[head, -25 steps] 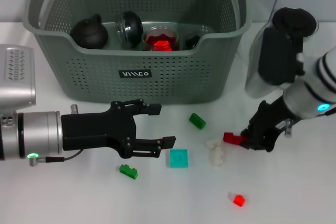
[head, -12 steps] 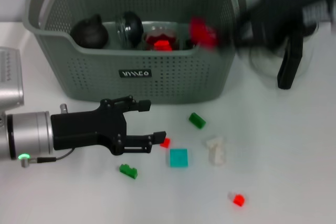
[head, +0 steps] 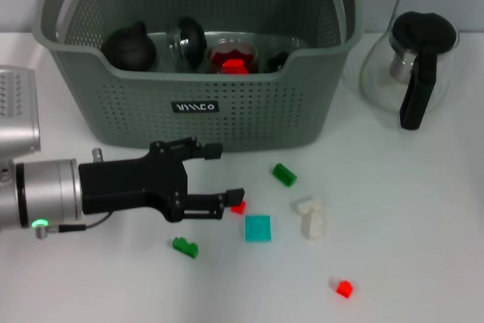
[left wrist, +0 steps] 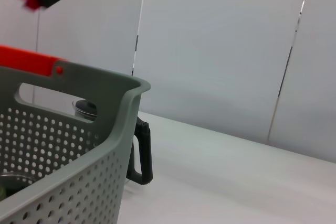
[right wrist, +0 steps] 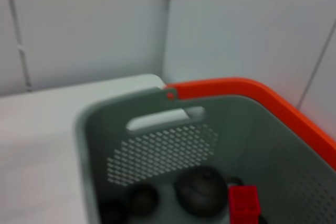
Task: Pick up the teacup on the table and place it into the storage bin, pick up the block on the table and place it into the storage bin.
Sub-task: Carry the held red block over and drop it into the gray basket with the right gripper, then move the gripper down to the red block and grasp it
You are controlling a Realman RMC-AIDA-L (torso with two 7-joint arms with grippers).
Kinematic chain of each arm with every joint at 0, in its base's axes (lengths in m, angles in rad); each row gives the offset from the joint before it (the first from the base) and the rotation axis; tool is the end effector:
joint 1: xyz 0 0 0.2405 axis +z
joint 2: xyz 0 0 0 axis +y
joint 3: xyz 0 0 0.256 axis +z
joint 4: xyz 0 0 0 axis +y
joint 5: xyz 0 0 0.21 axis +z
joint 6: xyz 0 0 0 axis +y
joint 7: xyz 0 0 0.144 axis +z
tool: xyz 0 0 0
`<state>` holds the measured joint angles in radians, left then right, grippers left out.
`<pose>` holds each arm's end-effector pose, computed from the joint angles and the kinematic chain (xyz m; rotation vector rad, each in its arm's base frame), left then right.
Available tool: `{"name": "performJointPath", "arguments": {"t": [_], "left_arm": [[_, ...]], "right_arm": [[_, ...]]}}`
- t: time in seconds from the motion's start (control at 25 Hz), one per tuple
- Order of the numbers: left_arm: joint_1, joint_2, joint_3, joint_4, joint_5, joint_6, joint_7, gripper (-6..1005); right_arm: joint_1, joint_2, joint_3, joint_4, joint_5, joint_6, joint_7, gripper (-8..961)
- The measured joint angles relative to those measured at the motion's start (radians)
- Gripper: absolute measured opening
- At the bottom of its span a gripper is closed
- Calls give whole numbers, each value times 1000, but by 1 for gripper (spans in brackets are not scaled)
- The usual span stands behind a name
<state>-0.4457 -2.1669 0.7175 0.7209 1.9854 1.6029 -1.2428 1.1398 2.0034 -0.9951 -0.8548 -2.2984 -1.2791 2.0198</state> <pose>-0.2573 0.3000 -0.0256 -2.7584 -0.4758 -0.7619 0.0335 0.4671 0.0205 -2.7502 0.2594 0.1517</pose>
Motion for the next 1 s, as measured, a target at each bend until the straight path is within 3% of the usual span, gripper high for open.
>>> {"name": "performJointPath", "arguments": {"t": [0.12, 0.36, 0.68, 0.76, 0.88, 1.0], "left_arm": [[-1, -1, -1, 0, -1, 0, 0, 852], [-2, 0, -4, 0, -2, 0, 0, 852], [-1, 1, -6, -1, -2, 0, 0, 851], [1, 0, -6, -2, -2, 0, 1, 851], [3, 0, -8, -2, -2, 1, 1, 851], [4, -1, -7, -2, -2, 5, 1, 851]], "right_arm": [[20, -3, -16, 94, -9, 90, -48, 194], [11, 3, -42, 118, -15, 93, -99, 196], [10, 5, -41, 113, -24, 113, -98, 393], [3, 5, -36, 97, -17, 105, -103, 493], [-42, 8, -30, 5, 35, 20, -116, 644], [-143, 9, -19, -160, 158, -157, -131, 757]]}}
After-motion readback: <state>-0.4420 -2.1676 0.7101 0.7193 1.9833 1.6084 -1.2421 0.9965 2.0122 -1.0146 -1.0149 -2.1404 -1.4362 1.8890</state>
